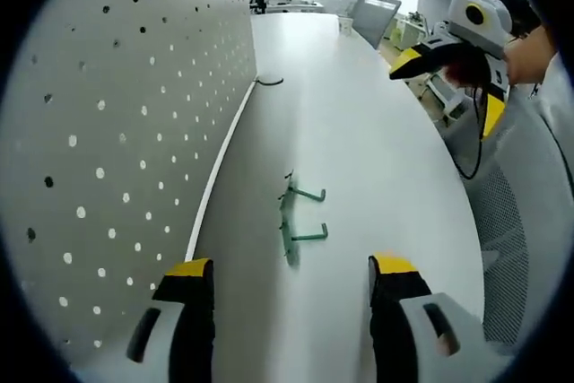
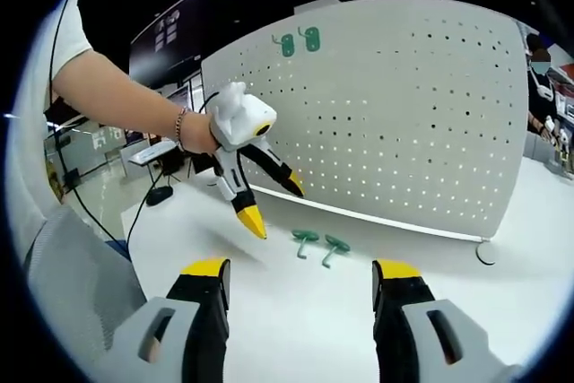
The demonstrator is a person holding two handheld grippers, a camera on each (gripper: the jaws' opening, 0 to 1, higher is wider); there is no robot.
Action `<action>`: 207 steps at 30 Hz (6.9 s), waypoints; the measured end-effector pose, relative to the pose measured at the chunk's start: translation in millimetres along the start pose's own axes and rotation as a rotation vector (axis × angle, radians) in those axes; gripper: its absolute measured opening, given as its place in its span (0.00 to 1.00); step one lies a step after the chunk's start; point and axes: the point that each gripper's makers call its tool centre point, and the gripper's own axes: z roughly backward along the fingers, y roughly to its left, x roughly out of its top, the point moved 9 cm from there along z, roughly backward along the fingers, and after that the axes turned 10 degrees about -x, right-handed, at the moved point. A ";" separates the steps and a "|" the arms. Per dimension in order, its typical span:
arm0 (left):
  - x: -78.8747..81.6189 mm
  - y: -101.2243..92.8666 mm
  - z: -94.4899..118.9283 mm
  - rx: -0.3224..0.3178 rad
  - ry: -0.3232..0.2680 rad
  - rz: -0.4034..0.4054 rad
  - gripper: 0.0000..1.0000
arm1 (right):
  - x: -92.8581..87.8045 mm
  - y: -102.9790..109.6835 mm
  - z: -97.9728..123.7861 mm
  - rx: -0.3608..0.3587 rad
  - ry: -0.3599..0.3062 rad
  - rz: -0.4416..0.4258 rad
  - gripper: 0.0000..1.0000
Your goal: Insert the hook assembly into the mounting plate slot until the hook locks in place.
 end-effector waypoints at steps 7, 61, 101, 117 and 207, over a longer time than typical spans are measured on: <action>3.6 -0.6 -9.7 -0.006 0.036 -0.021 0.71 | -1.3 -1.2 0.0 -0.005 0.008 -0.001 0.62; 3.8 10.3 -40.4 -0.008 0.127 0.004 0.29 | 2.6 -8.3 4.6 -0.039 -0.018 -0.044 0.60; 1.9 4.4 -40.2 0.050 0.146 -0.035 0.03 | 3.2 -9.0 5.1 -0.042 -0.022 -0.052 0.57; 3.5 6.4 -30.2 0.119 0.009 0.009 0.03 | 3.1 -11.2 5.3 -0.048 -0.026 -0.053 0.57; -7.0 -51.7 51.1 0.350 -0.610 0.190 0.01 | 24.5 1.7 3.2 0.002 -0.138 -0.102 0.57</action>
